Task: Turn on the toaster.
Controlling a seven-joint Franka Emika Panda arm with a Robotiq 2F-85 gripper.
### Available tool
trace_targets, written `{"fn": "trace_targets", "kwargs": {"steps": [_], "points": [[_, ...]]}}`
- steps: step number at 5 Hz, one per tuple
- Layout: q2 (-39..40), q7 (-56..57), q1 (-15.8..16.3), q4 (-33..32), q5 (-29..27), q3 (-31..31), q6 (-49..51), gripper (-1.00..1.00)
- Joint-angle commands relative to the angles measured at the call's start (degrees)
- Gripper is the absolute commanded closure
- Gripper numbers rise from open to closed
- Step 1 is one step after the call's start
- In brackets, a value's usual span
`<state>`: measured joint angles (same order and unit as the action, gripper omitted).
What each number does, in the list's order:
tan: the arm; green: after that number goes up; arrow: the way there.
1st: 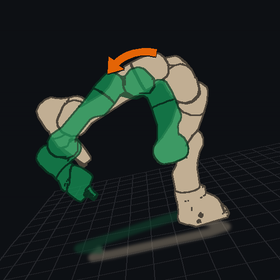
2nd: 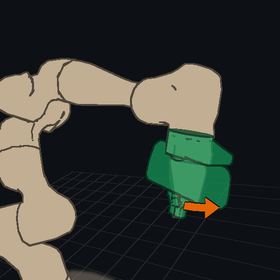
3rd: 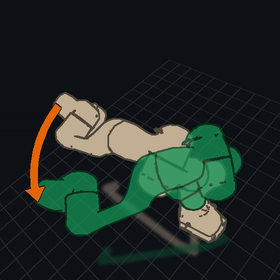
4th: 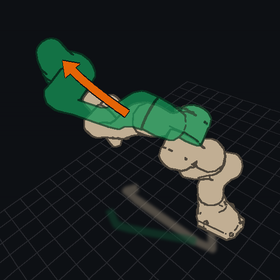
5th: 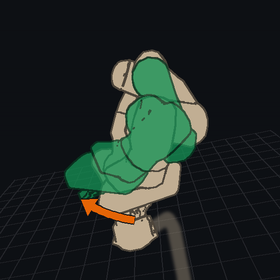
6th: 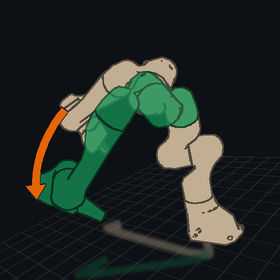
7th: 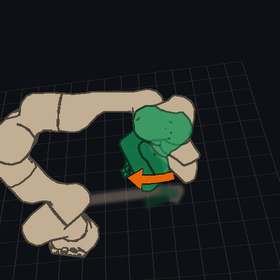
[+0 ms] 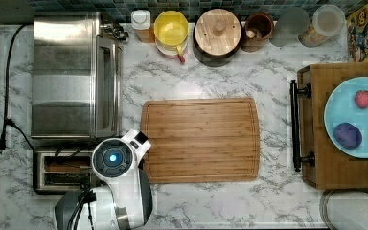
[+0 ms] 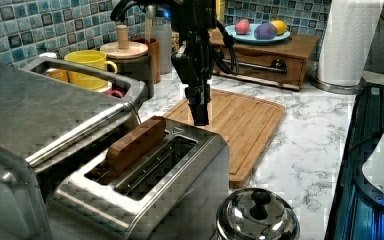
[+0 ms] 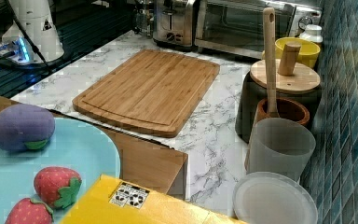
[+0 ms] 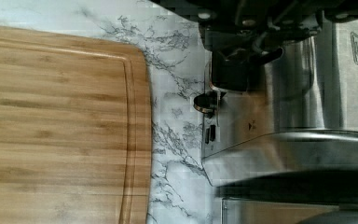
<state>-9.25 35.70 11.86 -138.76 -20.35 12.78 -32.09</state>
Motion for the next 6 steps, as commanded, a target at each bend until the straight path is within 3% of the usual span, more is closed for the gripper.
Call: {"fn": "trace_targets", "kwargs": {"steps": [1,6], "points": [[2.35,-6.18,0.27,0.56,0.73,1.77,-1.07,1.00],[19.87,-13.88,-0.21,2.26,5.34,1.03,-3.96,1.00]]}}
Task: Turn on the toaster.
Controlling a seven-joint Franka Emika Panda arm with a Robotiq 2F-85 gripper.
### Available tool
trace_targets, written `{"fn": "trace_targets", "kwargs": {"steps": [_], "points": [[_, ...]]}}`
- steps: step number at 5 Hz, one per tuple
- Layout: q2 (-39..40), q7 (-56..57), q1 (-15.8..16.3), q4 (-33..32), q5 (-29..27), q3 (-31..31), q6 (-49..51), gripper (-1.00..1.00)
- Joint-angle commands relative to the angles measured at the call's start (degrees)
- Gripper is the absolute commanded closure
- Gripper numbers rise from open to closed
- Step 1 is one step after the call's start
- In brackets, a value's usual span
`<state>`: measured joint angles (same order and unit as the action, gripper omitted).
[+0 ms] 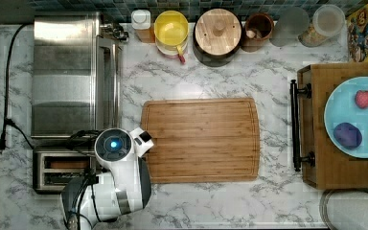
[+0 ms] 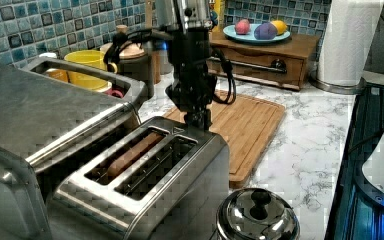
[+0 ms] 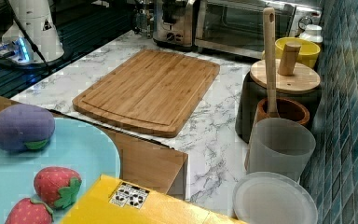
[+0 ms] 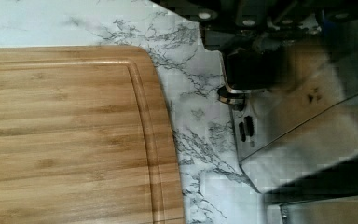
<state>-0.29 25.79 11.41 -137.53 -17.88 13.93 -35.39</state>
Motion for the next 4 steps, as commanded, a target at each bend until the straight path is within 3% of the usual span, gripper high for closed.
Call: {"fn": "trace_targets", "kwargs": {"steps": [1,2,3,4], "points": [[9.20,-2.80,0.80,-0.49,2.75,0.22,-1.82,1.00],[9.10,-2.32,4.09,-0.45,2.13,-3.05,-1.69,1.00],[9.16,-2.60,2.20,-0.46,2.49,-1.18,-1.76,1.00],[9.15,-2.57,2.48,-0.48,2.43,-1.44,-1.75,1.00]]}}
